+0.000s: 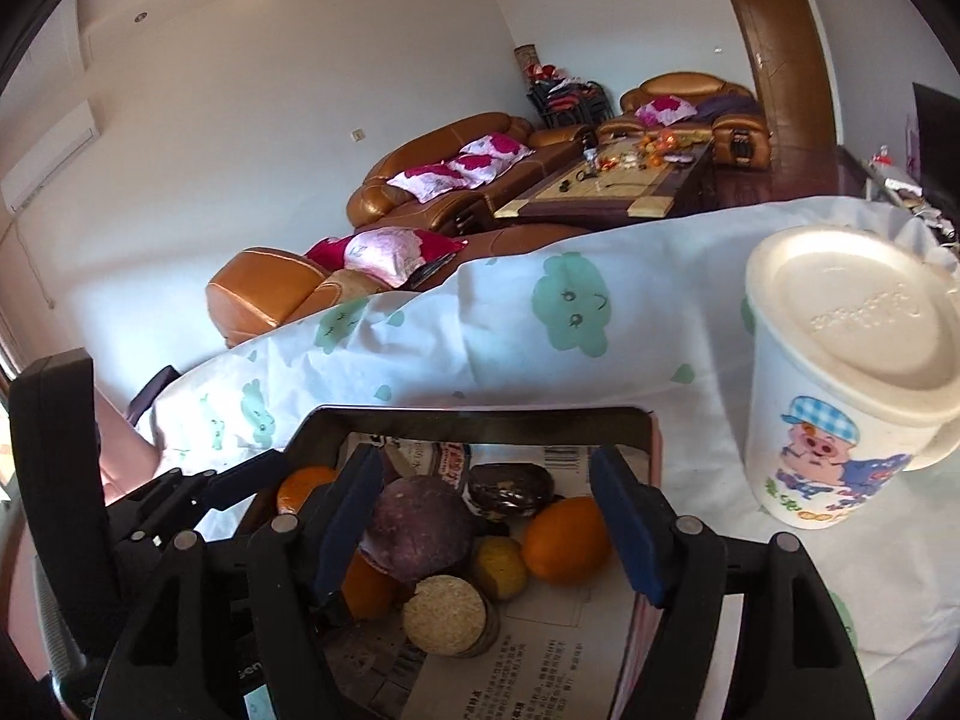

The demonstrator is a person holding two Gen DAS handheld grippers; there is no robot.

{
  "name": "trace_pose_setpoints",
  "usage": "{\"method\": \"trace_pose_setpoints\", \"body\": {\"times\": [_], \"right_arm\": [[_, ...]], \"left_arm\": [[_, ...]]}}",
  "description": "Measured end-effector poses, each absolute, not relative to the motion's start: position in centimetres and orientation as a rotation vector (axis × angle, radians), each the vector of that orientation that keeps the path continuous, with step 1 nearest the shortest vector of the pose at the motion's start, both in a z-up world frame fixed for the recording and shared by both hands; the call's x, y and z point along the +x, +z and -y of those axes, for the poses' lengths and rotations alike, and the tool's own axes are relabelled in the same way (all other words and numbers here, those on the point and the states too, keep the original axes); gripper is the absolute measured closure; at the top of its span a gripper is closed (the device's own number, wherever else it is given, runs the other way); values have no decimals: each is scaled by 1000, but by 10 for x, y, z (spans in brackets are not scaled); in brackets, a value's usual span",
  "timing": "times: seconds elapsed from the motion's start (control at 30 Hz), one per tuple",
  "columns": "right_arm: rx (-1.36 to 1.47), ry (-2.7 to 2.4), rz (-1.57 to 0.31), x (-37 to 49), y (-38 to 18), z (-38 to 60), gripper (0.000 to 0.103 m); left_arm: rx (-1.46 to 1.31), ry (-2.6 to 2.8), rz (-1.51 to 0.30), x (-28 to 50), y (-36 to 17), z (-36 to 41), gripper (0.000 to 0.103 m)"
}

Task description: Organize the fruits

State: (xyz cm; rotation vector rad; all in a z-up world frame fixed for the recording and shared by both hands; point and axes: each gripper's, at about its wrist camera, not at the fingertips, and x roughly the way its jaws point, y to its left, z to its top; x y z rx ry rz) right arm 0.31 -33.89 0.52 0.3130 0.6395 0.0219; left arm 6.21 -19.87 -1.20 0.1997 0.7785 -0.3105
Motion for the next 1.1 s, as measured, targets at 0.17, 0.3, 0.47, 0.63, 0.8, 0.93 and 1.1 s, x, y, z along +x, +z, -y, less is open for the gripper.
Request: {"method": "trace_pose_setpoints", "body": {"times": [0.17,0.3,0.47,0.63,0.8,0.93,1.1], "right_arm": [[232,-93,-581,-8,7,330,30],[165,-153,-525,-14,10,326,30],[198,-194,-487,-28,13,338,30],[232,-188,-411,-50,19,342,30],[153,-206,-339,-69,27,325,30],[85,-222,-280,-85,31,310,29],[71,-216,-240,-102,35,301,29]], "left_arm": [[125,-313,-707,48,-14,189,28],[143,-308,-669,35,-15,191,21],[171,-254,-619,19,-10,191,0],[122,-232,-574,7,-4,175,0],[68,-209,-573,2,-3,159,0],[29,-199,-544,-7,-2,149,0],[-13,-202,-466,-23,5,137,0]]}}
